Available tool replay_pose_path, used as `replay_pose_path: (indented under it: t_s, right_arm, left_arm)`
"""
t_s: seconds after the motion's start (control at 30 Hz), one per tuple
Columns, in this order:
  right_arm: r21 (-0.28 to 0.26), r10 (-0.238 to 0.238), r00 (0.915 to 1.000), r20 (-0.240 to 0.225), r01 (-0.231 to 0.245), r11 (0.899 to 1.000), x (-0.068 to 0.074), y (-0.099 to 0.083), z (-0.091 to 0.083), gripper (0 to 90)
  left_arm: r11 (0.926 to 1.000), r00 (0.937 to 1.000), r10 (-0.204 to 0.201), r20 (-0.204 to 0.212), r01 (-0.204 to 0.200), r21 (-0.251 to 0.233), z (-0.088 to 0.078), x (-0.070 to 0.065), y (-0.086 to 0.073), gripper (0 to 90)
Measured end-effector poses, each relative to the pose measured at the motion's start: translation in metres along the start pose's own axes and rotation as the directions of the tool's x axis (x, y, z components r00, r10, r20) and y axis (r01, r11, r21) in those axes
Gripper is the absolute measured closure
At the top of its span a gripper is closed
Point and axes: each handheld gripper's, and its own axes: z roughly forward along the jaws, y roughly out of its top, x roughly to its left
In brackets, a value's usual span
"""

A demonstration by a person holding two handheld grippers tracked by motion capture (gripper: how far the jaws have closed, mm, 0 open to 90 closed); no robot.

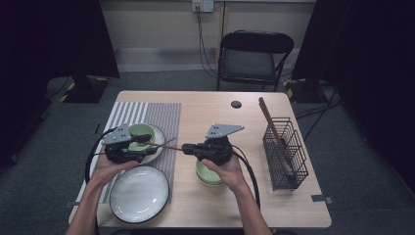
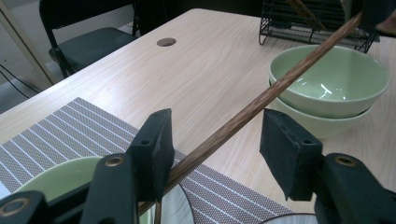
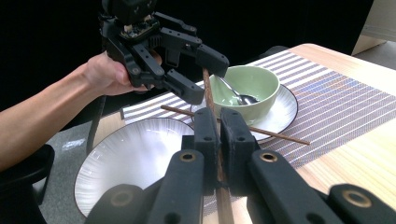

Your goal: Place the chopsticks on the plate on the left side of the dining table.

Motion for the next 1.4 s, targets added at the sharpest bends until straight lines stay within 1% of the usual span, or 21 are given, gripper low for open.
replay_pose_path:
  t_s: [0.1, 0.2, 0.3, 0.43, 0.53, 0.6, 0.7, 0.73, 0.77, 0.83, 0.93, 1.0, 1.07, 1.1, 1.17, 1.2, 1.23, 1.27, 1.3, 1.33, 1.4]
  right_arm:
    - [0.009, -0.002, 1.0, -0.002, 0.002, 1.0, 0.0, 0.006, -0.003, 86.5]
    - [0.006, 0.001, 1.0, -0.002, -0.001, 1.0, 0.002, 0.01, -0.005, 86.6]
    - [0.009, -0.005, 1.0, -0.001, 0.005, 1.0, 0.003, 0.011, -0.005, 86.7]
    - [-0.031, 0.003, 0.9998, -0.02, -0.003, 1.0, 0.001, 0.018, -0.007, 87.5]
    - [-0.041, -0.017, 0.9997, -0.015, 0.017, 0.999, 0.002, 0.029, -0.009, 87.5]
    - [-0.051, -0.023, 0.9996, -0.017, 0.022, 0.998, 0.001, 0.036, -0.01, 87.7]
    - [-0.064, -0.026, 0.9996, -0.009, 0.026, 0.998, -0.002, 0.046, -0.011, 87.2]
    - [-0.069, -0.031, 0.9995, -0.004, 0.031, 0.997, -0.002, 0.049, -0.011, 84.7]
    - [-0.076, -0.035, 0.9994, 0.004, 0.035, 0.997, -0.003, 0.051, -0.011, 82.1]
    - [-0.086, -0.039, 0.9992, -0.003, 0.038, 0.996, -0.005, 0.056, -0.012, 77.6]
    - [-0.095, -0.043, 0.9984, 0.037, 0.047, 0.994, -0.008, 0.061, -0.011, 68.0]
    - [-0.111, -0.031, 0.9987, 0.041, 0.035, 0.993, -0.011, 0.063, -0.009, 62.6]
    - [-0.118, -0.018, 0.9973, 0.071, 0.027, 0.993, -0.015, 0.063, -0.007, 55.4]
    - [-0.119, -0.012, 0.9967, 0.081, 0.021, 0.993, -0.017, 0.062, -0.005, 54.4]
    - [-0.121, 0.003, 0.9965, 0.084, 0.007, 0.993, -0.019, 0.058, -0.002, 50.9]
    - [-0.118, 0.008, 0.9971, 0.076, 0.001, 0.993, -0.02, 0.056, 0.0, 50.2]
    - [-0.114, 0.011, 0.9969, 0.078, -0.002, 0.994, -0.021, 0.053, 0.002, 48.9]
    - [-0.113, 0.015, 0.9968, 0.078, -0.006, 0.994, -0.021, 0.051, 0.004, 48.9]
    - [-0.114, 0.017, 0.9976, 0.067, -0.009, 0.993, -0.021, 0.048, 0.005, 49.2]
    - [-0.119, 0.017, 0.9981, 0.06, -0.01, 0.993, -0.02, 0.045, 0.007, 50.2]
    - [-0.107, 0.013, 0.9985, 0.053, -0.008, 0.994, -0.017, 0.04, 0.013, 53.6]
  left_arm:
    - [0.9997, 0.9998, 0.017, 0.009, -0.017, 0.017, 0.002, -0.001, 0.0, 50.1]
    - [0.9997, 0.9997, 0.018, 0.013, -0.019, 0.013, 0.003, -0.001, -0.003, 55.4]
    - [0.9997, 0.9995, 0.009, 0.03, -0.009, 0.024, 0.006, -0.001, -0.007, 58.6]
    - [0.9995, 0.9974, 0.011, 0.071, -0.013, 0.029, 0.013, -0.003, -0.01, 64.7]
    - [0.9993, 0.9939, 0.013, 0.109, -0.017, 0.032, 0.019, -0.008, -0.009, 69.8]
    - [0.9992, 0.9926, 0.014, 0.121, -0.019, 0.036, 0.021, -0.01, -0.009, 72.7]
    - [0.9996, 0.9877, 0.012, 0.156, -0.016, 0.022, 0.026, -0.013, -0.008, 75.9]
    - [0.9996, 0.9873, 0.017, 0.158, -0.021, 0.021, 0.026, -0.014, -0.008, 76.9]
    - [0.9998, 0.9858, 0.012, 0.168, -0.015, 0.014, 0.028, -0.015, -0.007, 77.9]
    - [0.9998, 0.9845, 0.01, 0.175, -0.013, 0.012, 0.028, -0.016, -0.007, 79.2]
    - [1.0, 0.9786, 0.006, 0.206, -0.004, -0.009, 0.03, -0.019, -0.005, 82.0]
    - [0.9999, 0.9746, 0.001, 0.224, 0.002, -0.013, 0.03, -0.021, -0.004, 83.8]
    - [0.9998, 0.9736, -0.007, 0.228, 0.011, -0.019, 0.03, -0.022, -0.002, 85.0]
    - [0.9997, 0.9723, -0.015, 0.233, 0.02, -0.016, 0.03, -0.023, -0.002, 85.1]
    - [0.9988, 0.9699, -0.028, 0.242, 0.037, -0.033, 0.028, -0.023, 0.0, 85.2]
    - [0.9988, 0.9699, -0.028, 0.242, 0.037, -0.033, 0.028, -0.023, 0.0, 85.2]
    - [0.9974, 0.9713, -0.029, 0.236, 0.044, -0.057, 0.025, -0.022, 0.002, 85.2]
    - [0.9964, 0.9703, -0.037, 0.239, 0.054, -0.065, 0.024, -0.021, 0.003, 85.2]
    - [0.9958, 0.9723, -0.037, 0.231, 0.055, -0.073, 0.023, -0.021, 0.003, 85.2]
    - [0.9952, 0.9722, -0.041, 0.231, 0.06, -0.077, 0.022, -0.02, 0.004, 85.2]
    - [0.9925, 0.9701, -0.056, 0.236, 0.08, -0.092, 0.021, -0.02, 0.003, 85.2]
